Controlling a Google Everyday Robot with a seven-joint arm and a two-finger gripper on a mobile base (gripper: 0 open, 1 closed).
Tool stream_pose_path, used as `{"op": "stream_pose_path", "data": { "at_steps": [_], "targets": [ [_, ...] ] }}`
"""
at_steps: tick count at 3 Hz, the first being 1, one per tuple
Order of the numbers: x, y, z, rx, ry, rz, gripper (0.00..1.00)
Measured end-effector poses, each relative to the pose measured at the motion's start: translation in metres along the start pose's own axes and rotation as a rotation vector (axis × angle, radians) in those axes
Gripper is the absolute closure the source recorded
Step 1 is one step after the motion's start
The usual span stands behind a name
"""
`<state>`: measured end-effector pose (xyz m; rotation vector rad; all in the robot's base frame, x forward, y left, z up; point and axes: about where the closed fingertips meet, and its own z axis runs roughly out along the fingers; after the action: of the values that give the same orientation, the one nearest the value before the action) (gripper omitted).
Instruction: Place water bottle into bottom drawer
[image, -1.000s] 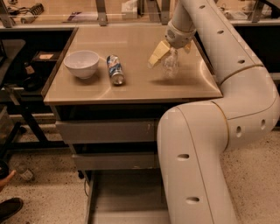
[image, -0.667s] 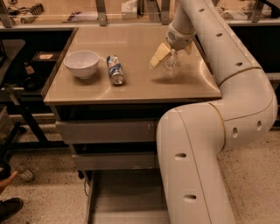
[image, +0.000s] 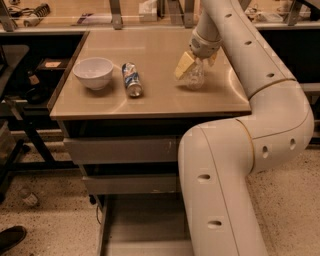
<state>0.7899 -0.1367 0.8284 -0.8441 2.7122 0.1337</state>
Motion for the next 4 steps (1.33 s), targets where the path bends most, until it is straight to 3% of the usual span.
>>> {"op": "stream_pose_path", "data": {
  "at_steps": [3, 4],
  "targets": [
    [-0.0052, -0.0012, 0.0049, 0.004, -0.015, -0.001, 0.88],
    [-0.0078, -0.0034, 0.0061, 0.010, -0.026, 0.001, 1.00]
  ]
}}
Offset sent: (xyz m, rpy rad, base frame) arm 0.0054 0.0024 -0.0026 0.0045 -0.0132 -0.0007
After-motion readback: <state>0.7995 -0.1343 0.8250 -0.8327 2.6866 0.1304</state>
